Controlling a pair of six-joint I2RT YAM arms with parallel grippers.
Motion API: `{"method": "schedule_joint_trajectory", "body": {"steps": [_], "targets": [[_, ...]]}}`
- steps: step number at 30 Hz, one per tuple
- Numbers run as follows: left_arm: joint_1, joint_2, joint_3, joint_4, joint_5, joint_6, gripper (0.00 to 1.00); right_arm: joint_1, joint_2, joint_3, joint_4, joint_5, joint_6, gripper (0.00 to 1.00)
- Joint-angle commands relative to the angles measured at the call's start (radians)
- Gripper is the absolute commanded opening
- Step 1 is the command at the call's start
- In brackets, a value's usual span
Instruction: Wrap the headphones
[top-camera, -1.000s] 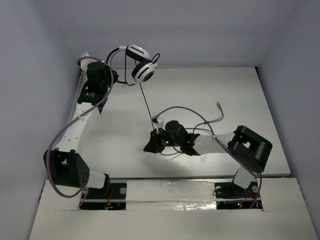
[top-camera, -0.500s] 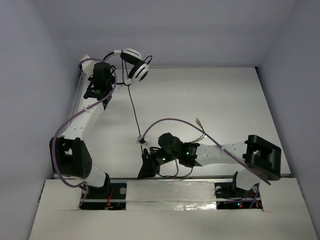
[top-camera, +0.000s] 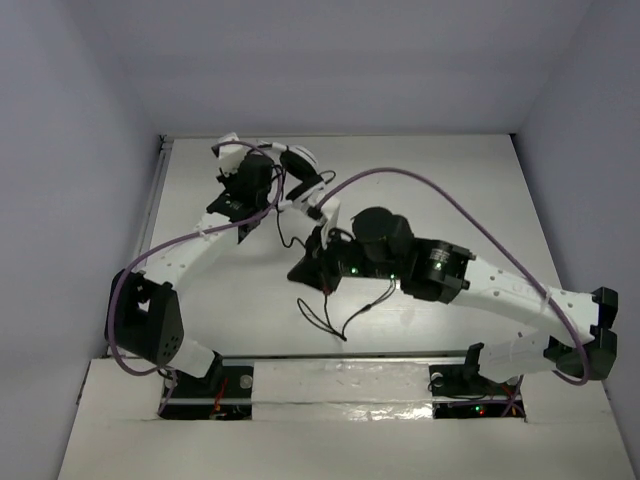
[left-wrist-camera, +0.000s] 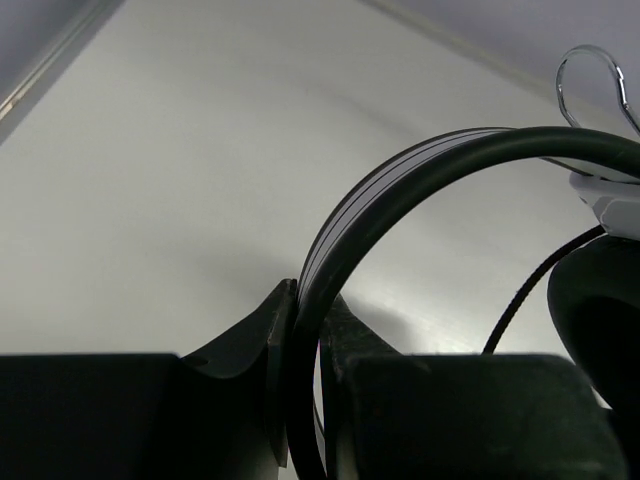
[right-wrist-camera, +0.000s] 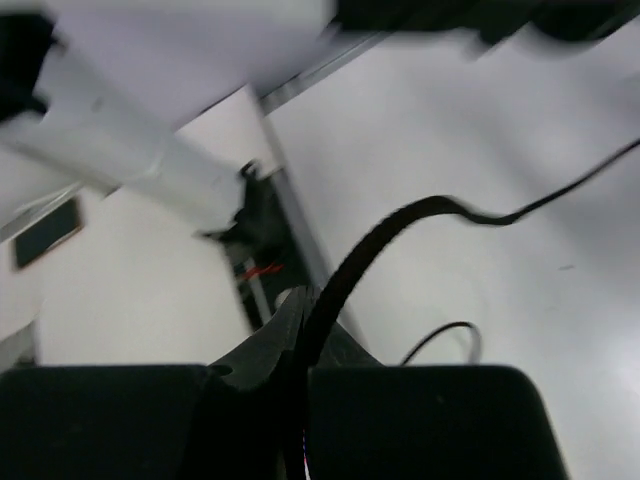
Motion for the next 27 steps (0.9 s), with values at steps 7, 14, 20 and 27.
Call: {"method": "schedule_joint_trajectory", "body": {"steps": [7,14,20,27], "targets": [[-0.195,-0.110,0.007,-0.163,-0.075,0.066,0.00,-0.287,0.064,0.264,-0.247,0.259,-0.225,0.00],[-0.204,-0.149,0.010,-0.207,0.187,0.182,0.00,-0.413,0.127,0.316,-0.238,0.348,-0.267,0.00],[-0.204,-0.210,-0.035,-0.195,0.322,0.253,0.00,-0.455,0.229,0.370,-0.223,0.451,-0.291,0.00],[-0.204,-0.244,-0.012,-0.209,0.520,0.348,0.00,-0.539,0.308,0.408,-0.180,0.448,-0.270,0.00]]}}
